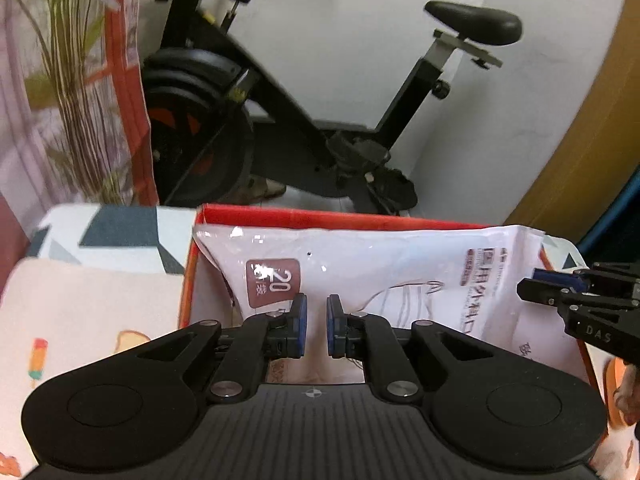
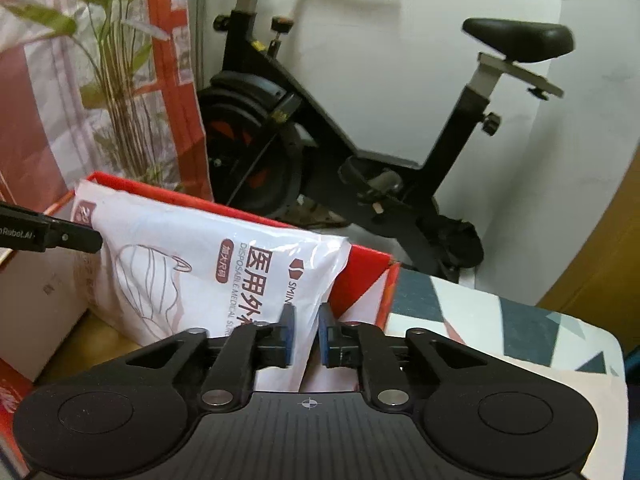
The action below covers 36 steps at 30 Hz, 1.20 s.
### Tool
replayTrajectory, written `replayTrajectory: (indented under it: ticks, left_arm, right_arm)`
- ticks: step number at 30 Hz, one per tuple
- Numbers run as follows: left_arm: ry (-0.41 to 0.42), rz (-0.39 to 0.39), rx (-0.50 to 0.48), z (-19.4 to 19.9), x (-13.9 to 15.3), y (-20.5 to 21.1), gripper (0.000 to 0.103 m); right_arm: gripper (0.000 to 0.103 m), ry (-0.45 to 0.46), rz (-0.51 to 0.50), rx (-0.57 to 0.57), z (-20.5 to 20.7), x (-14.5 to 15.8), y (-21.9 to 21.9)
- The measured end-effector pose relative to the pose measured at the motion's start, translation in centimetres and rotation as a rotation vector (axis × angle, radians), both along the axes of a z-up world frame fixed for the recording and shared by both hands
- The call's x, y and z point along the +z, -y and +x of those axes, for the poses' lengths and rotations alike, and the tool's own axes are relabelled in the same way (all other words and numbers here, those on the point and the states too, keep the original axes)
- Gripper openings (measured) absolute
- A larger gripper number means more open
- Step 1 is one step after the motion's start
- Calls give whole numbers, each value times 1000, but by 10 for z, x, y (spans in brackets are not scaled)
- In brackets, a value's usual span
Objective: Organize soft objects
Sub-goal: 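Lower the mask bag into the red box and open both grippers, then move both grippers back to the pile over the dotted gloves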
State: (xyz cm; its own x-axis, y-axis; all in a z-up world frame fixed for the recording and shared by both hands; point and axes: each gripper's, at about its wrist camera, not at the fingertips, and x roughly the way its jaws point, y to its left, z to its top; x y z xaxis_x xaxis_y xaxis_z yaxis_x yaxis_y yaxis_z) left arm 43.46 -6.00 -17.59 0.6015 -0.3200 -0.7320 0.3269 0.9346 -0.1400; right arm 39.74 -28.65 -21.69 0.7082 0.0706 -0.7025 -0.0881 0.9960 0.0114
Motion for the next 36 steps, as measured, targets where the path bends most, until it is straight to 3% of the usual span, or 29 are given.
replayTrajectory:
  ticks: [4, 6, 7, 8, 10, 12, 14, 15, 17, 23, 30, 36]
  left_arm:
    - [83, 31, -22, -27, 23, -1, 12]
    - [130, 53, -25, -44, 33, -2, 13]
    - [155, 63, -23, -54, 38, -4, 20]
    - [174, 68, -17, -63, 42, -6, 37]
    - [222, 66, -2, -84, 51, -12, 65]
    - [267, 67, 10, -106, 56, -17, 75]
    - [286, 77, 12, -125, 58, -21, 85]
    - [291, 76, 14, -137, 57, -23, 88]
    - [295, 69, 14, -154, 55, -26, 95]
    - [271, 65, 10, -207, 33, -38, 95]
    - [131, 5, 38, -239, -8, -56, 94]
    - [13, -21, 36, -256, -44, -57, 89]
  right_arm:
    - [20, 41, 33, -16, -21, 15, 4]
    - [31, 61, 62, -23, -33, 26, 7]
    - [43, 75, 77, -28, -40, 31, 9]
    - [57, 93, 97, -31, -50, 36, 10]
    - [69, 124, 125, -39, -69, 45, 10]
    - [78, 160, 148, -47, -89, 52, 10]
    - [98, 187, 164, -54, -109, 57, 10]
    - [101, 202, 170, -59, -118, 59, 9]
    - [103, 230, 179, -68, -137, 60, 6]
    - [103, 263, 216, -78, -180, 54, -3]
    - [103, 231, 236, -38, -219, 27, -20]
    - [102, 144, 238, -21, -246, -12, -34]
